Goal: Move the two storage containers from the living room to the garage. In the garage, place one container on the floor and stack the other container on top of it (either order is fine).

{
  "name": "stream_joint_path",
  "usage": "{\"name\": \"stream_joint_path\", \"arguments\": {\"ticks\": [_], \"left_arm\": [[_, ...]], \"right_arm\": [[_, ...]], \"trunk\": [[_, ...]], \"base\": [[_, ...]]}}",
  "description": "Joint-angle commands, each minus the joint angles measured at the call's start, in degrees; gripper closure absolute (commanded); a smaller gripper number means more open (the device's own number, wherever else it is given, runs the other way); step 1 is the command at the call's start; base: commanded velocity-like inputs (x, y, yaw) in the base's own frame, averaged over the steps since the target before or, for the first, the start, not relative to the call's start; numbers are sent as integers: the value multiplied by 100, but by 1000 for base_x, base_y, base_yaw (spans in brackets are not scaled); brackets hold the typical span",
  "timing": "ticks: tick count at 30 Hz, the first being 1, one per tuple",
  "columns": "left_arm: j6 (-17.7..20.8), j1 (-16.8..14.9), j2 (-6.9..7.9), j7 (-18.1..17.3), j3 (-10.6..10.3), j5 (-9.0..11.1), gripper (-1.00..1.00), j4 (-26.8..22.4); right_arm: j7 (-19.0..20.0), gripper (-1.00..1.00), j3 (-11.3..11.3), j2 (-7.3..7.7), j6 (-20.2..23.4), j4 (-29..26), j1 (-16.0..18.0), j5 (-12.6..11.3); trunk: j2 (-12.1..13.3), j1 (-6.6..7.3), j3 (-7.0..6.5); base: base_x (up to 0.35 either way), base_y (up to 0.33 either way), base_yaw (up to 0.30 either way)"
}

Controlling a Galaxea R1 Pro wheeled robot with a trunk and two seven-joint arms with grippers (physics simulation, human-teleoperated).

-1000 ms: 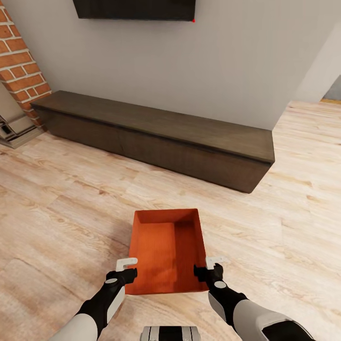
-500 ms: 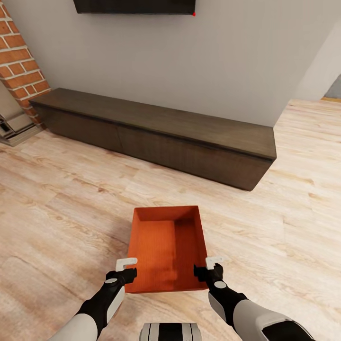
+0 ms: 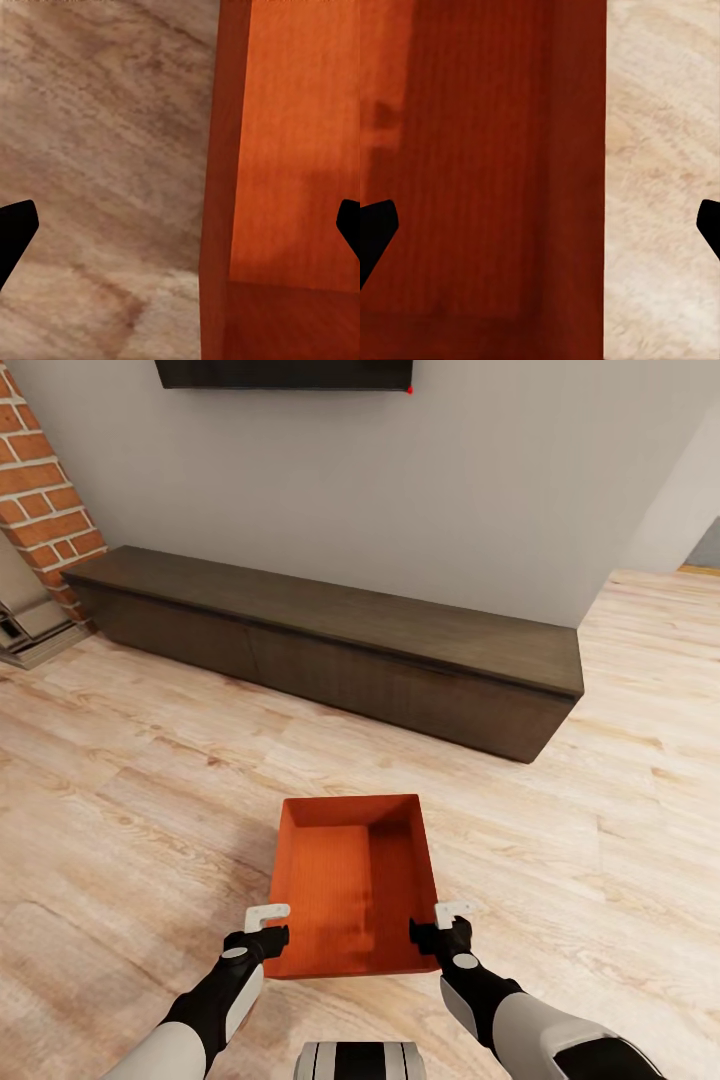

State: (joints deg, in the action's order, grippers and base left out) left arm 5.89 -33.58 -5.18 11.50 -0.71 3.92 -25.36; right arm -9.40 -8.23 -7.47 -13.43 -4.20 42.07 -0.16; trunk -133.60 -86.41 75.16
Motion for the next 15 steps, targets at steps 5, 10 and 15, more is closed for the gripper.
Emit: {"name": "stream_joint_path", "arguments": {"ticks": [5,10,15], "left_arm": [[27,2,-2,27,-9,39,-100,-11],[28,1,-8,28,-9,40,-100,-5],[27,1,-2,28,-14,39,-100,-5]], "right_arm": [[-36,-100,-32,12,-10,7,6,-27],[-35,-100,-30,17,-10,7,5,-52],[-39,-100,-30,21,-10,7,3,-56]], "trunk": [[-1,1,4],[-1,1,4],[-1,1,4]], "base": [[0,0,0],[0,0,0],[84,0,0]]}}
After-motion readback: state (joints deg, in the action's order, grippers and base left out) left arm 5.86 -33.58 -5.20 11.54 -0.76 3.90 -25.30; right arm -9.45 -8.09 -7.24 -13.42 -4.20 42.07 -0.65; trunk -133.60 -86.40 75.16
